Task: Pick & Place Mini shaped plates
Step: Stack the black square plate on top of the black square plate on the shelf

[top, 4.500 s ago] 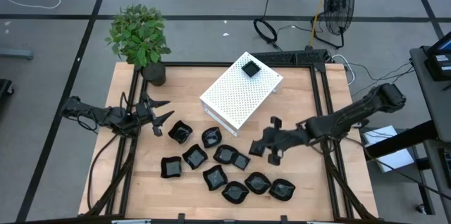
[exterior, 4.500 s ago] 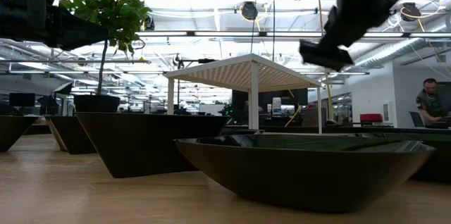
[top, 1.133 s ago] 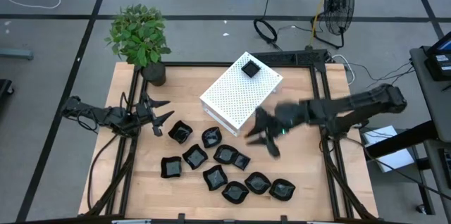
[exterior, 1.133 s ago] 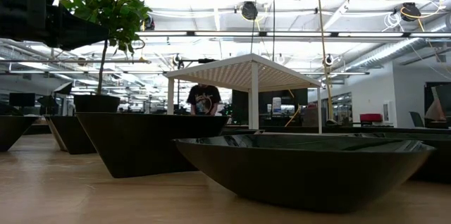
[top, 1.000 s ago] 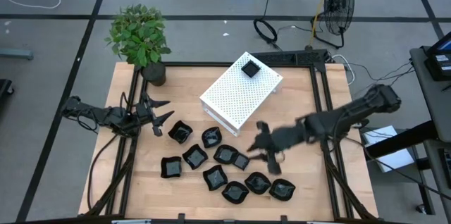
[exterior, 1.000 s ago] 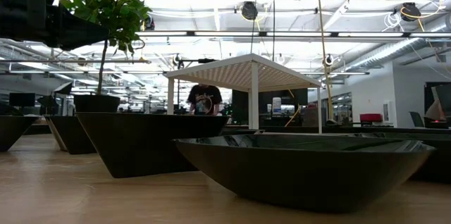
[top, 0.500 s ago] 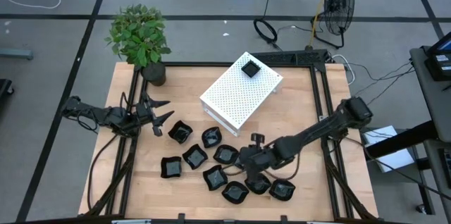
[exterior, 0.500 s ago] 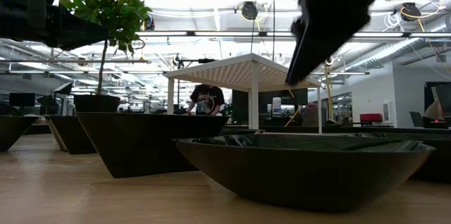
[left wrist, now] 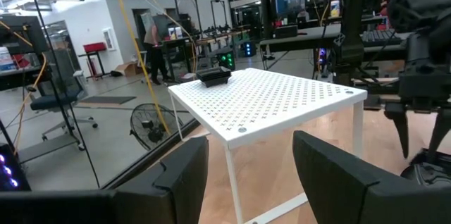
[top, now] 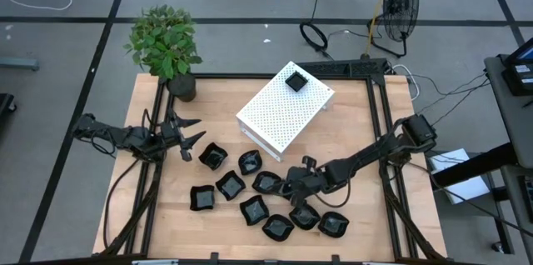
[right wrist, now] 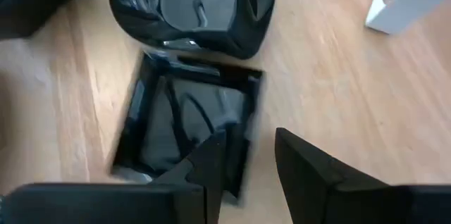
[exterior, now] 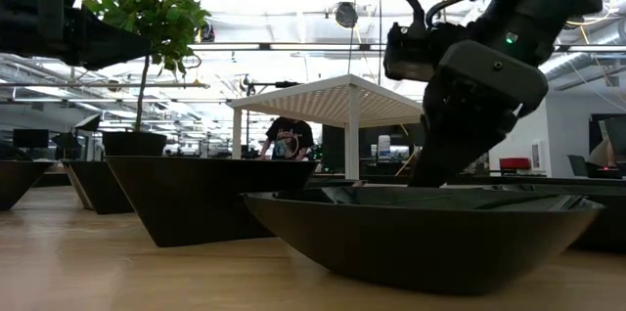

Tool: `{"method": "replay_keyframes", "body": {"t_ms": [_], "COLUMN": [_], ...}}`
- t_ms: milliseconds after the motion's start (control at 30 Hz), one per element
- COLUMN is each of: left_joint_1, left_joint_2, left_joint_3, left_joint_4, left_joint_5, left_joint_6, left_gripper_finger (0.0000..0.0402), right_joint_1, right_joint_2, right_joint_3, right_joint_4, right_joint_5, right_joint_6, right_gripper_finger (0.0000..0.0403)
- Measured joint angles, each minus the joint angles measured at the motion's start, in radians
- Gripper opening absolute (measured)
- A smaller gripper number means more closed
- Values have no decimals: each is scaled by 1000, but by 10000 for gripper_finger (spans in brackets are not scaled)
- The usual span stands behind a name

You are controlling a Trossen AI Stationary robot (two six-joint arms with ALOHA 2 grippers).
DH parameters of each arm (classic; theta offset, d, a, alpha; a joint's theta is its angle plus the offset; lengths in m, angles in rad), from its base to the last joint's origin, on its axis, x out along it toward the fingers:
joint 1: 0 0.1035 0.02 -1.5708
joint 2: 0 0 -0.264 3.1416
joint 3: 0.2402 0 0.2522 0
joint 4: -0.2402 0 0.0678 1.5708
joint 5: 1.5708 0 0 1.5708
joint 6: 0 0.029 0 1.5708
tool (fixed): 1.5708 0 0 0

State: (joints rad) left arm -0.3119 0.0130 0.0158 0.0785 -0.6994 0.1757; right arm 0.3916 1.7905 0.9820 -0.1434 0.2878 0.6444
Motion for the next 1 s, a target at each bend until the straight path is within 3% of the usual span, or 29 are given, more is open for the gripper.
{"method": "replay_keyframes", "body": {"t_ms": [133,433,867,1000], "left_joint_1": [0,0,0,0], "left_joint_2": [0,0,0,0], "left_joint_3": [0,0,0,0], "left_joint_4": [0,0,0,0], "left_joint_5": [0,0,0,0], "left_joint_6": [0,0,0,0], "left_gripper_finger": [212,212,212,212], "right_joint_1": [3,3,3,3], "right_joint_2": [0,0,-1,-2], "right_joint_3": [-41,-47,-47,-47], "right_joint_4": [83,88,92,92], "right_joint_5": [-1,1,-1,-1], "right_joint_6": [1,-9,-47,-53], "right_gripper_finger": [114,109,11,8]}}
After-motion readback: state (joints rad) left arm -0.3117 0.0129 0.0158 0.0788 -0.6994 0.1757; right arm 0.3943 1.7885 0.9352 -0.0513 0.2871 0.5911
